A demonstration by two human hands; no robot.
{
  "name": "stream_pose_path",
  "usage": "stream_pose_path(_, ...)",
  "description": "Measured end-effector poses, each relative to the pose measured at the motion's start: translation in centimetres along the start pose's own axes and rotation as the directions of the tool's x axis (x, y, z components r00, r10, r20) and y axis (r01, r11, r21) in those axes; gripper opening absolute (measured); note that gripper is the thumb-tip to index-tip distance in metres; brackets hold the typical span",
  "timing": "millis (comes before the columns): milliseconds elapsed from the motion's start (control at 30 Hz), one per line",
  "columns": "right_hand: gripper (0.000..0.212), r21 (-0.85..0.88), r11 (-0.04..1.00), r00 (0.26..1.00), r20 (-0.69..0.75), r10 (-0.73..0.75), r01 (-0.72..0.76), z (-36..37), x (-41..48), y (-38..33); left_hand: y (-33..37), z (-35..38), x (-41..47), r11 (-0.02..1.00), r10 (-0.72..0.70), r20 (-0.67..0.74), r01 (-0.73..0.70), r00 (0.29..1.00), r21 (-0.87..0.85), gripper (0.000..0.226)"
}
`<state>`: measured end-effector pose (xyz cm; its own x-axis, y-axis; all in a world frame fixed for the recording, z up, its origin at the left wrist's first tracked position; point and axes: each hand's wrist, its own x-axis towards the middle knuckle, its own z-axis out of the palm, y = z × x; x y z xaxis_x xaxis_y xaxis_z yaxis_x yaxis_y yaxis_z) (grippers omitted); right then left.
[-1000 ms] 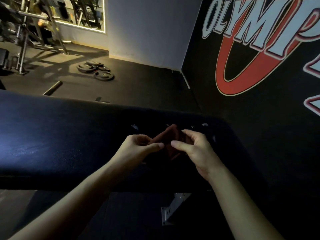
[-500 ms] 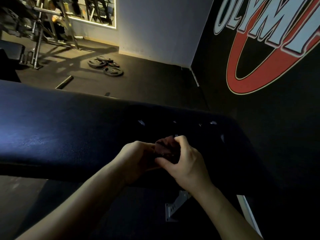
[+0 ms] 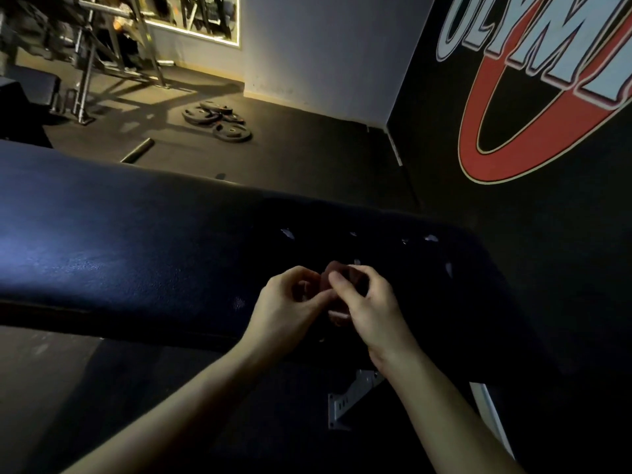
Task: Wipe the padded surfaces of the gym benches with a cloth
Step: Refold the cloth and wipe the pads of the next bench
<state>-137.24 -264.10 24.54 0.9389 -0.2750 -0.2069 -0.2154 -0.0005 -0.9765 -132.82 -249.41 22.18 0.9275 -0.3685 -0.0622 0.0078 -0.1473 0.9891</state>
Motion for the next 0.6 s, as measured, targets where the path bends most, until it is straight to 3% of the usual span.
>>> stream_pose_path(100, 0.020, -0.309, 0.942, 0.972, -0.146, -0.186, 0.134, -1.2, 1.5, 0.9, -1.9, -1.7, -0.3, 0.948, 0.118, 0.019, -0.118, 0.993, 0.296, 0.036)
stream_pose_path(167, 0.018, -0.678, 0.717, 0.925, -0.152, -0.348, 0.159, -3.6, 3.3, 1.1, -3.1, -4.1, -0.4, 0.835, 0.254, -0.041, -0.198, 0.966, 0.513, 0.039)
stream_pose_path(233, 0.020, -0.878, 0.475, 0.907, -0.152, -0.392, 0.058, -5.3, 5.1, 0.8, -4.1, -7.0, -0.6, 0.703, 0.354, -0.074, -0.213, 0.932, 0.679, 0.042)
stream_pose_path(333, 0.023, -0.932, 0.350, 0.886, -0.243, -0.395, -0.100, -5.1, 6.7, 1.1, -5.4, -10.6, -1.5, 0.539, 0.401, -0.023, -0.215, 0.916, 0.814, 0.053)
stream_pose_path(400, 0.023, -0.942, 0.323, 0.879, -0.231, -0.417, -0.094, -2.3, 6.5, 1.8, -6.1, -11.9, -2.2, 0.490, 0.376, 0.039, -0.234, 0.926, 0.840, 0.066)
stream_pose_path(500, 0.020, -0.924, 0.364, 0.891, -0.061, -0.450, 0.121, 5.8, 4.2, 3.0, -6.6, -13.0, -3.2, 0.398, 0.369, 0.084, -0.239, 0.926, 0.886, 0.087)
stream_pose_path(600, 0.014, -0.878, 0.288, 0.843, 0.205, -0.498, 0.383, 12.5, 1.5, 3.4, -7.2, -13.3, -3.7, 0.359, 0.419, 0.092, -0.258, 0.903, 0.897, 0.091)
